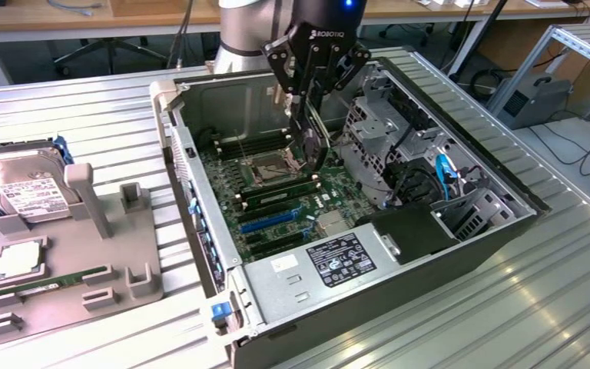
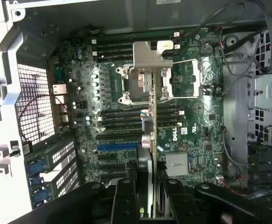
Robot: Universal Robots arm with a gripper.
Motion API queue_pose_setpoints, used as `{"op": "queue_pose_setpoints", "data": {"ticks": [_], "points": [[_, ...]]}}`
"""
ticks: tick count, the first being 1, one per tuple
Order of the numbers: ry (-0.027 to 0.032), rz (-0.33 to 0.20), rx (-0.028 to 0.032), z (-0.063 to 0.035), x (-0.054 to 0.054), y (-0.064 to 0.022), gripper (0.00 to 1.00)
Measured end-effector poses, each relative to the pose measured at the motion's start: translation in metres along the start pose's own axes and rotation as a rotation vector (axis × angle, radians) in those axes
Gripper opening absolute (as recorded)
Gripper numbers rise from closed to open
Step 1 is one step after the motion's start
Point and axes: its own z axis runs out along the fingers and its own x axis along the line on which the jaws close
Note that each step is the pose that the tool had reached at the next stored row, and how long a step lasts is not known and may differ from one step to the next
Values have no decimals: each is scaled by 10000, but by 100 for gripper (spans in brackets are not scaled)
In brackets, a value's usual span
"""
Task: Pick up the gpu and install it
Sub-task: 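Pick up the gpu and move the gpu toward the slot, then insert the gpu into the slot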
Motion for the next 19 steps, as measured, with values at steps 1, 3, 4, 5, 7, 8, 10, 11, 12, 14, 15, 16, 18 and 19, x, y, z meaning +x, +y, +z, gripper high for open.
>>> {"op": "queue_pose_setpoints", "data": {"ticks": [1,3,4,5,7,8,10,11,12,14,15,16,18,19], "points": [[0,0,1,26,-31,13,27],[0,1,1,31,-63,20,27],[0,1,1,32,-63,20,27],[1,0,1,32,-63,20,27],[0,0,1,31,-63,20,27],[0,0,1,32,-63,20,27],[0,0,1,31,-63,20,27],[0,0,1,31,-63,20,27],[0,0,1,32,-63,20,27],[0,0,1,32,-63,20,27],[0,0,1,31,-63,20,27],[0,0,1,31,-63,20,27],[-2,-36,2,32,-63,20,27],[-6,-95,3,32,-64,20,27]]}}
